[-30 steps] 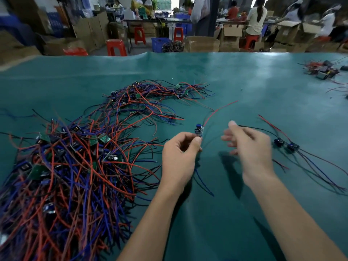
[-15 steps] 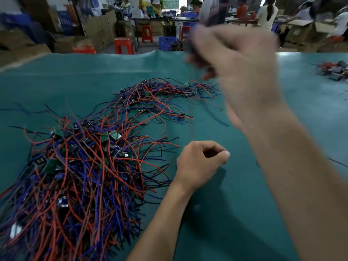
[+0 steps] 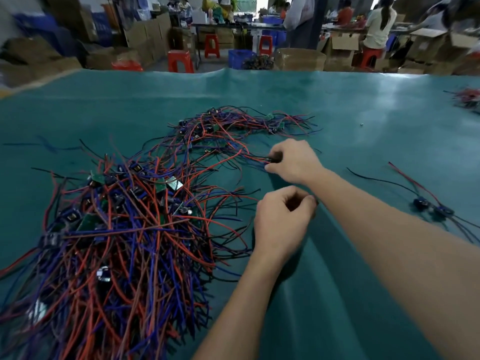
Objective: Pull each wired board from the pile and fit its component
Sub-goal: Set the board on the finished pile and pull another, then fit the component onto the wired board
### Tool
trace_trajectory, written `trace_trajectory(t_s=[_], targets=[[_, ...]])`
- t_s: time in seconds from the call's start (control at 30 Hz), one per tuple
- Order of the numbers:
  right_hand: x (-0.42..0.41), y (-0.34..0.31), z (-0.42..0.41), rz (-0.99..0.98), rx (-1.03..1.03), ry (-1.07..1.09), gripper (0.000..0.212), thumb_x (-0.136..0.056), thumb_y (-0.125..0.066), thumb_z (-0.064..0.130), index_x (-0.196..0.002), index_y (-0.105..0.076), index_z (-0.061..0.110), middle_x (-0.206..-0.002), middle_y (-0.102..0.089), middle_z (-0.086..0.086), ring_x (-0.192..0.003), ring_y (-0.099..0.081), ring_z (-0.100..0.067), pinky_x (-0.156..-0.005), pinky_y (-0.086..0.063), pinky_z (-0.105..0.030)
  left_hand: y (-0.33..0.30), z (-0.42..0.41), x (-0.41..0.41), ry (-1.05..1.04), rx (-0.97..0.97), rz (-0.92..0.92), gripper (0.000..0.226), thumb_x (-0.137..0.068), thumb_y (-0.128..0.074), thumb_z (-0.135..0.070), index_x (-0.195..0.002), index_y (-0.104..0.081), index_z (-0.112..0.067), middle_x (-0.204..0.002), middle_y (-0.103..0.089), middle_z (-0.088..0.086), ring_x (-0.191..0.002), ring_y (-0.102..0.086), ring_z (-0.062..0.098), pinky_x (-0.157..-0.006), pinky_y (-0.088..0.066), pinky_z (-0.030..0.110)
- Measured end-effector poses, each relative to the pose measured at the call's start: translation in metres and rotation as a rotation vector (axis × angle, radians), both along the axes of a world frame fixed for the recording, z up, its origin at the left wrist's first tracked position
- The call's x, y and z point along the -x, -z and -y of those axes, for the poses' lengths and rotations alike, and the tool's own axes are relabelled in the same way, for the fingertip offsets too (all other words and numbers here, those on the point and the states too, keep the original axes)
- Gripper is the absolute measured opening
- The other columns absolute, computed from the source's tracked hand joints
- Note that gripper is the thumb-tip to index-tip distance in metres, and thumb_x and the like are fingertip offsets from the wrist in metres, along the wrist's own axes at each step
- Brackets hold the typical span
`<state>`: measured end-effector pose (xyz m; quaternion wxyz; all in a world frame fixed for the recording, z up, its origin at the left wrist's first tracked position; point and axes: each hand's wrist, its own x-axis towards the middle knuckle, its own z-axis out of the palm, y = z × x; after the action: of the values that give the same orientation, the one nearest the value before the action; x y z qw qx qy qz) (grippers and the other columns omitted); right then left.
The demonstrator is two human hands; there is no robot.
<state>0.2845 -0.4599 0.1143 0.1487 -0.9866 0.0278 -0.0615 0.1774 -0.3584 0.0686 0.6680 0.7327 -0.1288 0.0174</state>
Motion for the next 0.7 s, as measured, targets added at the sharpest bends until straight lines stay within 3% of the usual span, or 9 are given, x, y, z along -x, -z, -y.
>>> trace_trajectory(t_s=[0.07, 0.13, 0.27, 0.4, 0.47, 0.53, 0.7], targets=[[0.011, -0.001, 0.011, 0.059, -0.142, 0.036, 0.022, -0.077, -0.085, 0.040, -0.087, -0.077, 0.023, -0.082, -0.072, 0.002, -0.090, -0.069, -0.022, -0.078, -0.051, -0.027, -0.001, 0.000, 0.001, -0.031, 0.020, -0.024, 0.019, -0.076, -0.062, -0.034, -0.067, -0.070, -0.020, -0.062, -0.070, -0.005, -0.058, -0.058, 0.009, -0.069, -0.053, 0.036], [0.027, -0.004, 0.024, 0.128, -0.347, 0.083, 0.019, -0.074, -0.087, 0.040, -0.079, -0.077, 0.024, -0.073, -0.072, 0.009, -0.079, -0.068, -0.013, -0.072, -0.050, -0.023, 0.000, -0.002, 0.001, -0.053, 0.034, -0.016, 0.019, -0.078, -0.063, -0.032, -0.069, -0.070, -0.017, -0.063, -0.070, -0.003, -0.060, -0.060, 0.012, -0.069, -0.054, 0.038], [0.074, -0.012, 0.047, 0.357, -0.716, 0.167, 0.011, -0.083, -0.080, 0.021, -0.075, -0.076, 0.026, -0.075, -0.076, 0.002, -0.082, -0.073, -0.018, -0.083, -0.059, -0.042, 0.001, -0.001, 0.000, -0.088, 0.011, -0.010, 0.016, -0.080, -0.061, -0.030, -0.073, -0.071, -0.019, -0.066, -0.071, -0.004, -0.065, -0.065, 0.014, -0.068, -0.055, 0.033], [0.131, -0.035, 0.061, 0.573, -1.112, 0.085, 0.018, -0.087, -0.073, 0.006, -0.079, -0.078, 0.021, -0.070, -0.073, 0.008, -0.070, -0.069, -0.012, -0.064, -0.054, -0.023, 0.002, -0.001, 0.000, -0.080, 0.094, -0.068, 0.015, -0.083, -0.055, -0.023, -0.091, -0.068, -0.022, -0.072, -0.075, -0.006, -0.057, -0.060, 0.006, -0.054, -0.045, 0.019], [0.149, -0.046, 0.062, 0.517, -1.397, 0.002, 0.017, -0.086, -0.070, 0.007, -0.080, -0.080, 0.019, -0.078, -0.075, 0.003, -0.070, -0.067, -0.012, -0.061, -0.052, -0.021, 0.002, -0.002, 0.000, -0.065, 0.086, -0.088, 0.017, -0.086, -0.051, -0.029, -0.098, -0.064, -0.025, -0.075, -0.076, -0.007, -0.064, -0.064, 0.010, -0.056, -0.046, 0.025], [0.157, -0.044, 0.060, 0.420, -1.547, -0.036, 0.013, -0.082, -0.070, 0.012, -0.082, -0.081, 0.018, -0.083, -0.075, -0.001, -0.070, -0.067, -0.012, -0.060, -0.050, -0.020, 0.001, -0.002, 0.000, -0.034, 0.109, -0.099, 0.016, -0.092, -0.050, -0.033, -0.101, -0.062, -0.024, -0.077, -0.077, -0.004, -0.067, -0.067, 0.015, -0.057, -0.047, 0.029], [0.153, -0.006, 0.033, 0.204, -1.553, 0.031, 0.014, -0.078, -0.068, 0.011, -0.091, -0.075, 0.012, -0.084, -0.075, -0.006, -0.069, -0.068, -0.013, -0.058, -0.054, -0.020, -0.007, 0.000, 0.006, 0.112, 0.295, -0.145, 0.032, -0.102, -0.057, -0.036, -0.087, -0.072, -0.011, -0.070, -0.073, 0.008, -0.054, -0.060, 0.012, -0.050, -0.045, 0.018]])
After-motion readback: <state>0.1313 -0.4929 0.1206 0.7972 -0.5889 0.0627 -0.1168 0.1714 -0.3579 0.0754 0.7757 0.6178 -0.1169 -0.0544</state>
